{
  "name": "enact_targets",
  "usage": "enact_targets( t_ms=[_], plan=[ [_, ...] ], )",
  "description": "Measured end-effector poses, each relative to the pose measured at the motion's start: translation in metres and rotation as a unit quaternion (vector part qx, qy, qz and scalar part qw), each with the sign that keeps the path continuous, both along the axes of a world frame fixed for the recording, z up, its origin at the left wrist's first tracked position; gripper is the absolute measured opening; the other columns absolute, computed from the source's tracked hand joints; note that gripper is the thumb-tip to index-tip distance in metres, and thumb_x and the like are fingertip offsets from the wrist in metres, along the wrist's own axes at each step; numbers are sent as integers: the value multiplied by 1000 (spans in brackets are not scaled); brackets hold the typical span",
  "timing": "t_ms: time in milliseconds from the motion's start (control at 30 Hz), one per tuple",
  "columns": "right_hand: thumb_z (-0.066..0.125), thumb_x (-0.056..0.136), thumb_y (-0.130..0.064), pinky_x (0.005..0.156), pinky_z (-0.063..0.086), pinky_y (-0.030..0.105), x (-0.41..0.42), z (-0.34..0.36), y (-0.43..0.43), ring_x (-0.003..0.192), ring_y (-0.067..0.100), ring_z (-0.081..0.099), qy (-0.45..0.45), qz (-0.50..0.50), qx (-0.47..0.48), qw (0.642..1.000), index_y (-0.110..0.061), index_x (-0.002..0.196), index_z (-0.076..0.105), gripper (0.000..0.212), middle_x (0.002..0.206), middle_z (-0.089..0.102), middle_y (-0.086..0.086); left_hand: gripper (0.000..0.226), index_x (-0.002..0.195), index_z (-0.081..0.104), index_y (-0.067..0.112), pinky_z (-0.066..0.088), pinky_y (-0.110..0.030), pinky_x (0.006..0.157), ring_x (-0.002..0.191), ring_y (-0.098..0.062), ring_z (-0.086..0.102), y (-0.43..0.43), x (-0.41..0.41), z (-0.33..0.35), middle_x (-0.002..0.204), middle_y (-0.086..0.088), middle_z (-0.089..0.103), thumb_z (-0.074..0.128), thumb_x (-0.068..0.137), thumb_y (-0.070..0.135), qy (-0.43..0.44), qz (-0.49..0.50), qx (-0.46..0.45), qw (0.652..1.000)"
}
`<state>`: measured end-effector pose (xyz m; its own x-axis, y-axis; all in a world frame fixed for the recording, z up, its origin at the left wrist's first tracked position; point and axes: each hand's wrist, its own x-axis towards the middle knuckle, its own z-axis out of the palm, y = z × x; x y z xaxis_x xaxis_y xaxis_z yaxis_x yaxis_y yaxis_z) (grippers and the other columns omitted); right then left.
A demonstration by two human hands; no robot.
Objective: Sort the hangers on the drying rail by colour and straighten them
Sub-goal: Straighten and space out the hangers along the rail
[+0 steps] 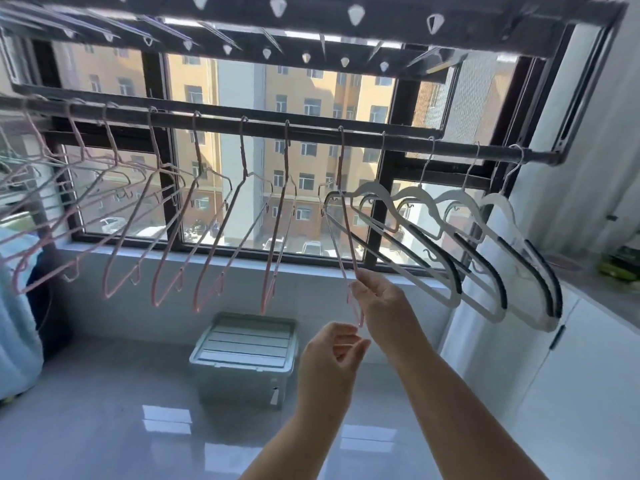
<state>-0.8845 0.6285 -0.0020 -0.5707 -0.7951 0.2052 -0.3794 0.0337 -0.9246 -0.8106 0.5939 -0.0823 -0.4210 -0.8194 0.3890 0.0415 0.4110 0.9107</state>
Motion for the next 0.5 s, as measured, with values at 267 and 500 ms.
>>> enact_targets(
  t_ms=[267, 500],
  plan=[
    [49, 90, -11, 99, 32, 24, -64, 40, 43, 124, 26, 45, 309, -199, 10, 930, -5, 133, 43, 43, 131, 51, 14, 41, 134, 40, 21, 35, -16, 101, 117, -5, 49, 48, -33, 5, 133, 4, 48, 44, 93, 20, -129, -112, -89, 981],
    [45, 92, -7, 65, 50, 11, -73, 29, 38, 75, 12, 62, 121, -86, 32, 988, -8, 105, 64, 23, 85, 67, 5, 47, 133, 40, 17, 44, -33, 99, 116, -16, 50, 30, -73, 48, 130, -4, 49, 53, 88, 12, -28, -49, -112, 992]
  ],
)
